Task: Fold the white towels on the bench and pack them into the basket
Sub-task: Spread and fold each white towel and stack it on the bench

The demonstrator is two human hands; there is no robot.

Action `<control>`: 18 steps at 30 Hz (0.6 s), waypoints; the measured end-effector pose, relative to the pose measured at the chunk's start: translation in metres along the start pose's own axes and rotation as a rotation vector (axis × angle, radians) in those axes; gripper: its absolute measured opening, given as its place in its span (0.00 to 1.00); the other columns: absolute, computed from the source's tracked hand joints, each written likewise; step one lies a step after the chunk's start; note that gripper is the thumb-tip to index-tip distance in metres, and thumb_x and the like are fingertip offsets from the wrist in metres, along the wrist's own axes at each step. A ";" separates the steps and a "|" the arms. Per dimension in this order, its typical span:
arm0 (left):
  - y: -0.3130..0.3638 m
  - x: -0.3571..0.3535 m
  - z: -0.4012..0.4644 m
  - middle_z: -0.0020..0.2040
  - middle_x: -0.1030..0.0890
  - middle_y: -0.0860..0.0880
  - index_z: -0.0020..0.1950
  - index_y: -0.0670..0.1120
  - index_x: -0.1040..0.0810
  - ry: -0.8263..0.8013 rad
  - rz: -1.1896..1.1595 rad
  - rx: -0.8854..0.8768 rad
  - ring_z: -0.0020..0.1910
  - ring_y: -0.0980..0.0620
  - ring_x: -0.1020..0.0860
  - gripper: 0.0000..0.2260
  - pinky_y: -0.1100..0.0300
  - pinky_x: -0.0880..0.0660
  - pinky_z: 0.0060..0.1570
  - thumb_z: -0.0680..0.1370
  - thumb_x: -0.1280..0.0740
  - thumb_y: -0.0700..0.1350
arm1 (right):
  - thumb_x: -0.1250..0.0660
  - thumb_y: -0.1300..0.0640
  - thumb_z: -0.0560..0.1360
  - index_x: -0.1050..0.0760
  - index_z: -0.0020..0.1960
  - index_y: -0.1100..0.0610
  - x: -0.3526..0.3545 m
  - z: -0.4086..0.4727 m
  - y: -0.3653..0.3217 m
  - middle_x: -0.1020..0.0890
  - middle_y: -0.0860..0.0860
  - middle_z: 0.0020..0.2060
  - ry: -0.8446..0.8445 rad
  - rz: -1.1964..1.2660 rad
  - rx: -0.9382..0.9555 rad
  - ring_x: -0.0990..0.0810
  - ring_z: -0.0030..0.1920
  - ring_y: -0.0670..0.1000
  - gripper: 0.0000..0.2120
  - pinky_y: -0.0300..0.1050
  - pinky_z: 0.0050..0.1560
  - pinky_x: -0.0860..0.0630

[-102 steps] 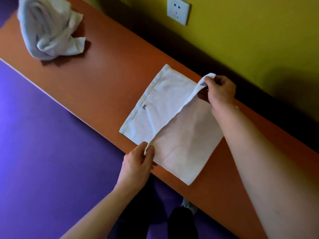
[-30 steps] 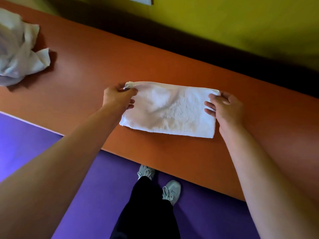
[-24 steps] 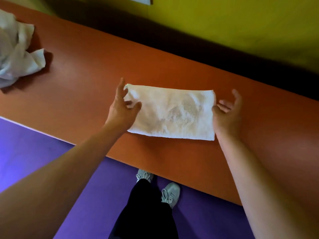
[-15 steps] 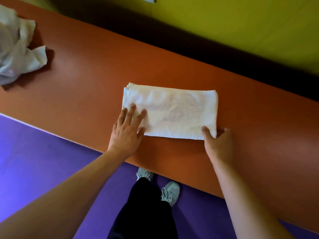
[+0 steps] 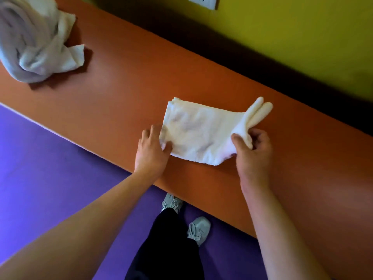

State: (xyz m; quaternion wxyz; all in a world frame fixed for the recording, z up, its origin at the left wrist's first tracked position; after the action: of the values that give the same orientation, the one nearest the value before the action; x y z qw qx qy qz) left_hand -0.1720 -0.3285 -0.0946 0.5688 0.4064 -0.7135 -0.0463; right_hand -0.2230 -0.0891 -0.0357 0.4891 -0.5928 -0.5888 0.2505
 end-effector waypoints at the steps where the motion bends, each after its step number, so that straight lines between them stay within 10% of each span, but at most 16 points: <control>1: -0.005 0.001 0.001 0.59 0.27 0.47 0.68 0.48 0.29 -0.010 -0.080 0.051 0.58 0.45 0.26 0.20 0.55 0.31 0.50 0.78 0.30 0.48 | 0.26 0.59 0.75 0.24 0.56 0.54 -0.015 -0.005 -0.007 0.17 0.46 0.51 -0.049 -0.019 0.050 0.16 0.46 0.44 0.12 0.39 0.41 0.18; 7: -0.019 0.014 0.011 0.51 0.17 0.48 0.52 0.52 0.19 -0.079 -0.363 0.306 0.52 0.45 0.20 0.12 0.54 0.26 0.51 0.81 0.39 0.56 | 0.26 0.60 0.70 0.25 0.51 0.54 -0.103 -0.029 -0.010 0.22 0.49 0.47 -0.304 -0.355 0.446 0.24 0.43 0.47 0.12 0.40 0.44 0.26; 12: -0.030 0.014 0.016 0.47 0.14 0.47 0.48 0.50 0.17 -0.127 -0.706 0.459 0.51 0.42 0.16 0.26 0.40 0.22 0.59 0.70 0.40 0.70 | 0.28 0.48 0.76 0.22 0.60 0.52 -0.129 -0.033 0.022 0.20 0.48 0.54 -0.607 -0.542 0.340 0.20 0.52 0.48 0.14 0.48 0.55 0.21; 18: -0.010 0.015 0.011 0.56 0.21 0.51 0.59 0.51 0.24 -0.208 -0.380 0.332 0.52 0.52 0.21 0.24 0.54 0.22 0.53 0.71 0.29 0.65 | 0.34 0.50 0.79 0.27 0.57 0.52 -0.061 -0.001 0.026 0.21 0.45 0.48 -0.013 -0.467 0.132 0.20 0.45 0.45 0.09 0.41 0.41 0.19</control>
State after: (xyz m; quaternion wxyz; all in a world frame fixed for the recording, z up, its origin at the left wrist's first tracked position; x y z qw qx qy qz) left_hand -0.1763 -0.3494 -0.0922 0.3992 0.6138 -0.6769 -0.0759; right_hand -0.2210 -0.1423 -0.0753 0.5676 -0.4058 -0.6953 0.1722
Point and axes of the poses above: each hand's wrist, its own z-axis towards the middle knuckle, its own x-axis out of the back of the hand, y = z × x, the point moved 3 cm from there along z, towards the middle knuckle
